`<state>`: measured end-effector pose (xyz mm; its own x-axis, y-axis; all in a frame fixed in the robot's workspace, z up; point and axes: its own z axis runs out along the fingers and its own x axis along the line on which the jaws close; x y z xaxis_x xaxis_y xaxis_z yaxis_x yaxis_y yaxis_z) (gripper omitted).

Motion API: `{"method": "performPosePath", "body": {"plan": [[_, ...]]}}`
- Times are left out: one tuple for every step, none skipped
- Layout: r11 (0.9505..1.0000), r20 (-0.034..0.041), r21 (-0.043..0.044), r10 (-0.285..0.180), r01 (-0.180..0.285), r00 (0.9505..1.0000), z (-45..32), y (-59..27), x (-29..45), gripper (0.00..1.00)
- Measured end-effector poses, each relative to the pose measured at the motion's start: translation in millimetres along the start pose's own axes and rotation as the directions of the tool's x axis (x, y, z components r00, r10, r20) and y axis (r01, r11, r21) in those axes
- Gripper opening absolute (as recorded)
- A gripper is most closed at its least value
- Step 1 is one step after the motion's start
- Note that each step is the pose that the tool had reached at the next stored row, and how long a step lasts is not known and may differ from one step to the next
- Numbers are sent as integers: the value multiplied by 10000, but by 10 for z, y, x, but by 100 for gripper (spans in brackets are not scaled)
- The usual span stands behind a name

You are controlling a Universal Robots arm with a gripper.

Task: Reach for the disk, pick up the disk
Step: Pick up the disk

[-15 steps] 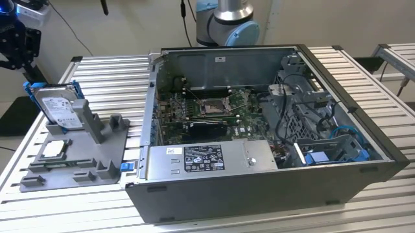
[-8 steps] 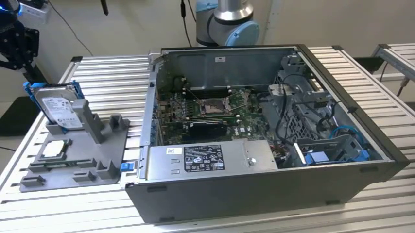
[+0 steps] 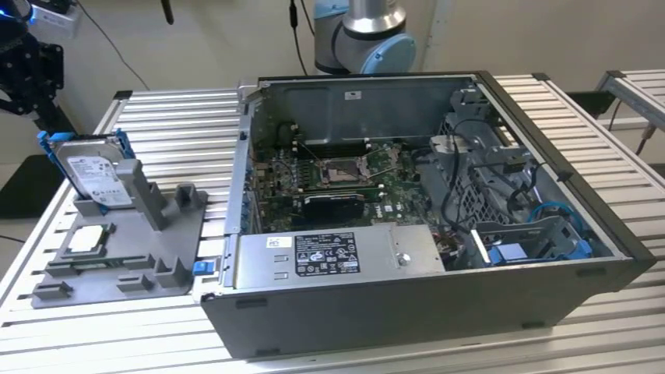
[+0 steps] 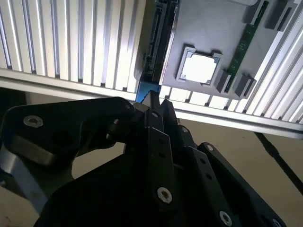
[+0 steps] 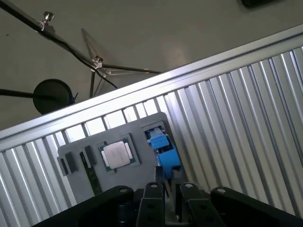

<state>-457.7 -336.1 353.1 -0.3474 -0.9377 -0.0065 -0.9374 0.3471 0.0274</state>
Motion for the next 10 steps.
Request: {"method": "performPosePath", "body": {"plan": [[10000,0,0,0,0,10000,0,0,0,0],[10000,0,0,-1,1,10000,0,0,0,0],[10000,0,0,-1,1,10000,0,0,0,0],[10000,0,0,-1,1,10000,0,0,0,0],[10000,0,0,0,0,10000,2,0,0,0],[10000,2,2,-1,1,10000,7,-1,-1,0],[10000,7,0,-1,1,10000,16,0,0,0],[10000,10,-3,-2,2,10000,29,0,0,0],[10000,14,-4,-10,10,10000,46,-1,-1,0],[10000,18,-3,-38,39,10000,62,-2,-1,0]]}}
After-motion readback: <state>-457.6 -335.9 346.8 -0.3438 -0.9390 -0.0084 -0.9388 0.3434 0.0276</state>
